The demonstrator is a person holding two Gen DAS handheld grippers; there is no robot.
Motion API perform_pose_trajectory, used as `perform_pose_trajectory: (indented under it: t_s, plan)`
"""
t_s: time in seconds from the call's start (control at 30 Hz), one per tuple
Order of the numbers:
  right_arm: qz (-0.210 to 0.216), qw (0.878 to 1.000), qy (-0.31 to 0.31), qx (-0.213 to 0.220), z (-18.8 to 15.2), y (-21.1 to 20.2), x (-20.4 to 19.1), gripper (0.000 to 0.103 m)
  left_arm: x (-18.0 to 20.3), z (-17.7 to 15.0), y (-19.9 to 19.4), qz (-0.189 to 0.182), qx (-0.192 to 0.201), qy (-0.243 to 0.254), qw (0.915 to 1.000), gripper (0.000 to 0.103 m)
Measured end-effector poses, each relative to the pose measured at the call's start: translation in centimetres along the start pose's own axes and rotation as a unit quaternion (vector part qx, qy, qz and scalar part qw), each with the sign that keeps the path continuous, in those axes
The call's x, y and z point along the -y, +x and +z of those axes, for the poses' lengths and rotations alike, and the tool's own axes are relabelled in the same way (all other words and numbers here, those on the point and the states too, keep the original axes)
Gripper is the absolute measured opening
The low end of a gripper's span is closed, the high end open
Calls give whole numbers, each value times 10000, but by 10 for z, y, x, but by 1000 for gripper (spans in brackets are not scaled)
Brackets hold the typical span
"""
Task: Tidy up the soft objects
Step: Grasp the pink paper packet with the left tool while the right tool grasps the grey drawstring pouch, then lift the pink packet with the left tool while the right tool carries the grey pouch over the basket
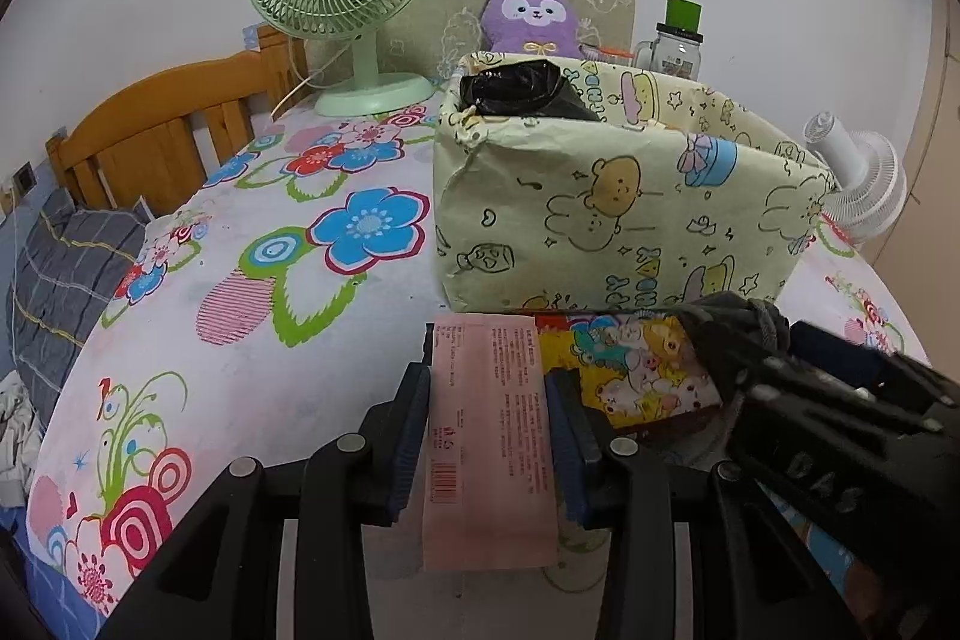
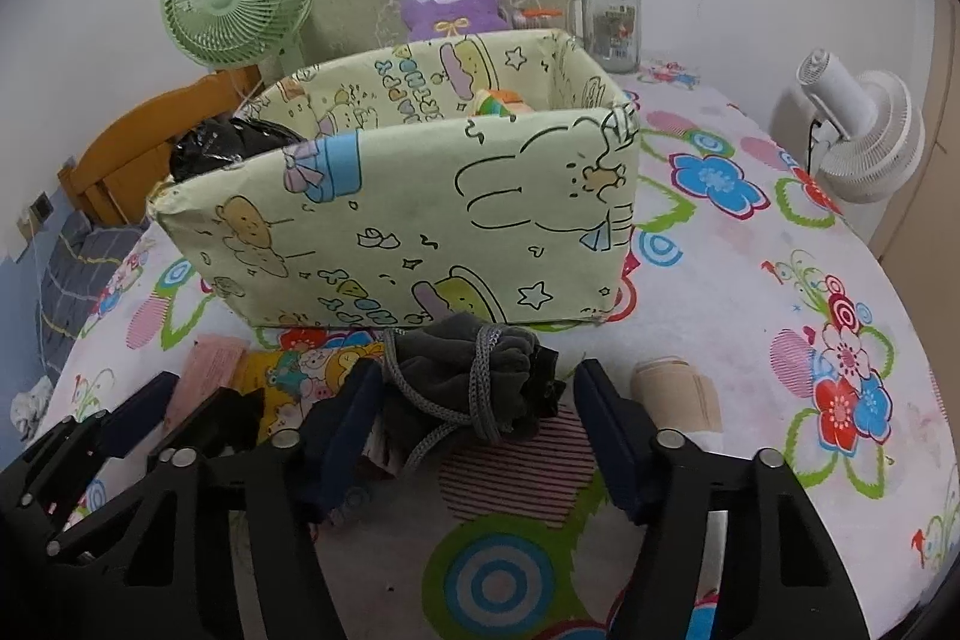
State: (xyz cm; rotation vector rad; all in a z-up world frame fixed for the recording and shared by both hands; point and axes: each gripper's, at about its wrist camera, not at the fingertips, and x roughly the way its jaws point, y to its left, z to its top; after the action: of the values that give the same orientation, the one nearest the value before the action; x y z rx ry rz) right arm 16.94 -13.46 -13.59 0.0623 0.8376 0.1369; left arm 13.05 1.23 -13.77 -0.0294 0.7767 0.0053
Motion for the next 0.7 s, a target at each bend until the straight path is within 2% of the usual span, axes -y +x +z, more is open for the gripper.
perform_pose_trajectory:
  t_s: [0.17,0.33,0.7]
  plan:
    - [-10,9999,-104,-17,-1,5,-3,61,-1,2,2,-9,-16,-54,10000,40]
    - [-141,9997,-171,58,-1,3,-4,47,6,1,0,-79,13,37,10000,39]
    - [-119,9994,-78,315,-2,-25,1,43,14,-3,-20,-167,189,62,9997,39]
